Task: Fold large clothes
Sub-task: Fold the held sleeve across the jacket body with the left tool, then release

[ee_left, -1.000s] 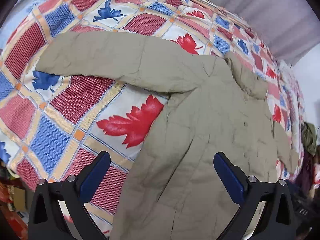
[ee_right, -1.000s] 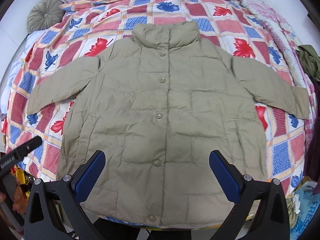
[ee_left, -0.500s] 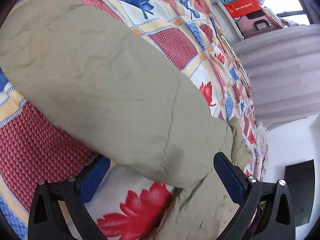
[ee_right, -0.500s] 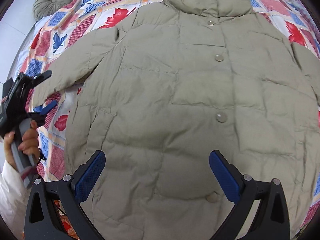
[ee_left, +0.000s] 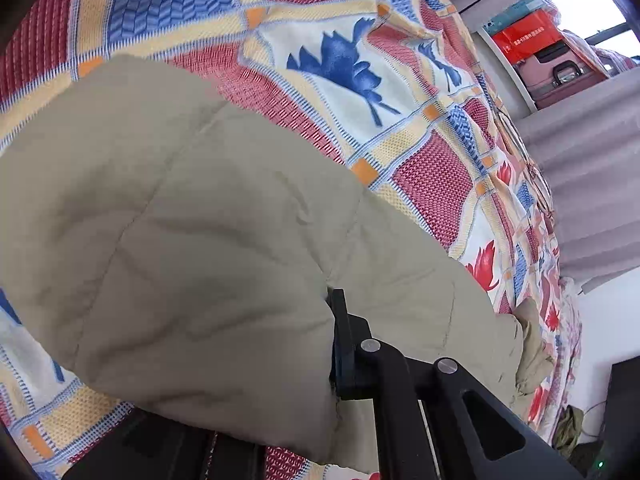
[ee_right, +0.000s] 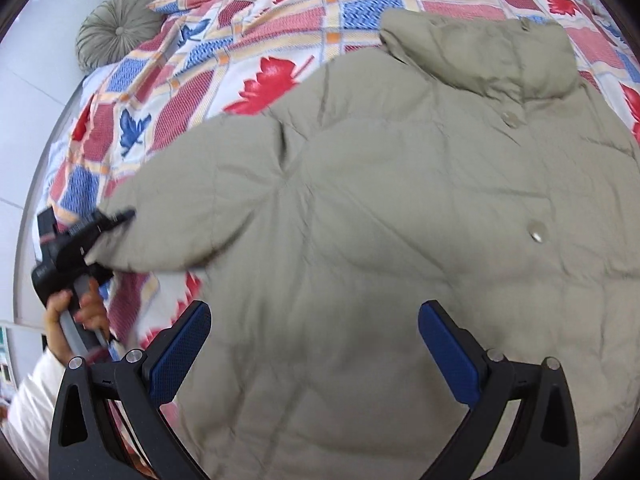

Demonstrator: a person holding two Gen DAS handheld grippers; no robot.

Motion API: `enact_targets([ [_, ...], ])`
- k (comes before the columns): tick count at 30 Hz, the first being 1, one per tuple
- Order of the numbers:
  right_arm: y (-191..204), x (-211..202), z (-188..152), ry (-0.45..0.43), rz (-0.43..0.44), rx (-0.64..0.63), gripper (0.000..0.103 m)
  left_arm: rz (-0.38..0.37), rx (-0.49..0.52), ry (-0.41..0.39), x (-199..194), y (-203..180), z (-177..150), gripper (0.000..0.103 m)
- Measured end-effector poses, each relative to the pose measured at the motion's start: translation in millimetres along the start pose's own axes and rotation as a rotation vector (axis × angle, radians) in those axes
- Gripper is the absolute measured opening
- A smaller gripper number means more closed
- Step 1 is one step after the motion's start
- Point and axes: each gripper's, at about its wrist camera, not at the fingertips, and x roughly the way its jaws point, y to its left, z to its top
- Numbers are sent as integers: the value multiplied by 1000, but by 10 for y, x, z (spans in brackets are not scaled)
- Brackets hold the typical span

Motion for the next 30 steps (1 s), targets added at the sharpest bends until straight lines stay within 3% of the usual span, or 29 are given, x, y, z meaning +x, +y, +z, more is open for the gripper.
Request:
enact_targets([
  [1,61,42,49,-13,19,8,91,10,34,-15,-63,-71,-1,10],
  [2,108,94,83,-16,35,12,65,17,81,-36,-163,-171,-6,10],
  [3,156,164,122,-7,50,15,32,20,116,-53,-248,-244,-7,10],
  [5,210,303,176,3,85,39,14,7,187,-89,-474,-427,-40,10],
  [12,275,759,247,14,263,131,13,-71,414,-157,-927,-1282,-309,10],
  [17,246,1030,161,69,314,183,13,-155,581,-125,-898,-2110,-734,10],
  [22,60,742,83,99,368,185,13,-224,735,-43,-614,-2973,-1380,10],
  [26,-477,165,-81,24,295,202,13,-202,882,30,-180,-3494,-2095,10],
  [30,-1148,-361,-278,-52,156,265,13,-126,946,109,352,-3611,-2654,10],
])
